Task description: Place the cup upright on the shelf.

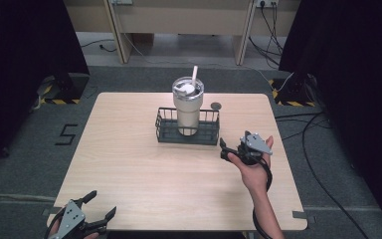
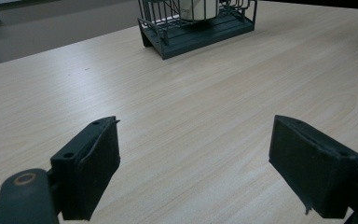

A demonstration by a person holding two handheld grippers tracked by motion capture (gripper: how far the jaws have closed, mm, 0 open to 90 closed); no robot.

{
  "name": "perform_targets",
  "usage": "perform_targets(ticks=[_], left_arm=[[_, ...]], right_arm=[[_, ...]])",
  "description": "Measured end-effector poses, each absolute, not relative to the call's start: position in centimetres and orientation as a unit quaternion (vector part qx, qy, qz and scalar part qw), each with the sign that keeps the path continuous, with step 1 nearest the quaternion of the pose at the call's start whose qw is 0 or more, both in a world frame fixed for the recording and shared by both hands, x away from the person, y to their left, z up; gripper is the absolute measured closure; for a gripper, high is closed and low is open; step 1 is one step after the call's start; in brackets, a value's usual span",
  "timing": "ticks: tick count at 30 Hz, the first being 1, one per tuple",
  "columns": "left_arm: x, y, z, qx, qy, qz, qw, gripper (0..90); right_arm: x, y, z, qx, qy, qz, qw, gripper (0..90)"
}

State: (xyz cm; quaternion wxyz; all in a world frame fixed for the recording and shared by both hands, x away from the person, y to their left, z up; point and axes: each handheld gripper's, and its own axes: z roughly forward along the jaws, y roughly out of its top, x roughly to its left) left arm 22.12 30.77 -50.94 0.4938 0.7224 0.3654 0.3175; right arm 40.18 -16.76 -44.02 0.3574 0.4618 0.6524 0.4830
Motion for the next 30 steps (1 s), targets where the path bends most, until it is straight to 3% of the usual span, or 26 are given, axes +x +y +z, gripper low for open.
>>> perform_targets(ticks=[30], left_arm=[[22.1, 30.7, -50.9, 0.723, 0.363, 0.320, 0.493, 15.4]], right_arm=[[37.1, -21.3, -46.6, 0.493, 0.652, 0.454, 0.356, 9.8]])
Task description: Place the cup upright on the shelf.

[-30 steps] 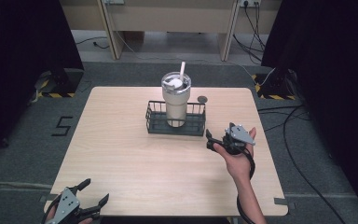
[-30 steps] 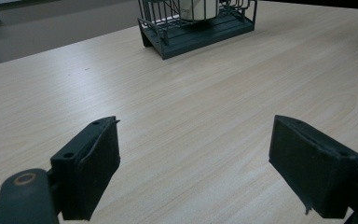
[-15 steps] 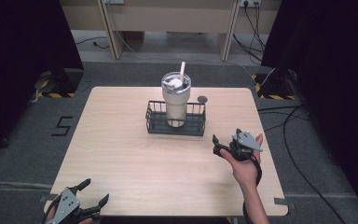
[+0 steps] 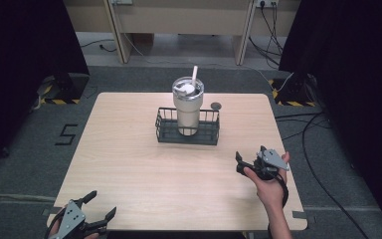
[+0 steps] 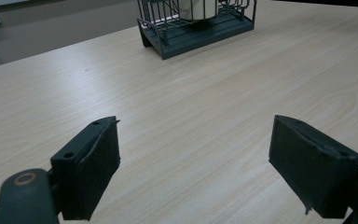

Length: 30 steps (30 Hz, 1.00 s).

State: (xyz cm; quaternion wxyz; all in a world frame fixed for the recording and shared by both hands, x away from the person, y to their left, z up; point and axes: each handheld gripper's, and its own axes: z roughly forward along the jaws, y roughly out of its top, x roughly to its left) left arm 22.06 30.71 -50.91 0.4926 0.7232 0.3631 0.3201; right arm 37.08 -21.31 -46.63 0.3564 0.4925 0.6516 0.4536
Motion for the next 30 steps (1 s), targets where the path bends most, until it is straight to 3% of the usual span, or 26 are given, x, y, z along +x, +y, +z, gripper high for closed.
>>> perform_targets(ticks=[15, 30], left_arm=[[22.1, 30.7, -50.9, 0.725, 0.362, 0.320, 0.492, 15.4], [22.1, 30.6, -50.9, 0.725, 0.361, 0.320, 0.492, 15.5]], right_arm=[[35.7, -22.8, -49.3, 0.511, 0.649, 0.439, 0.354, 10.9], [35.6, -22.6, -49.8, 0.513, 0.653, 0.435, 0.348, 11.0]])
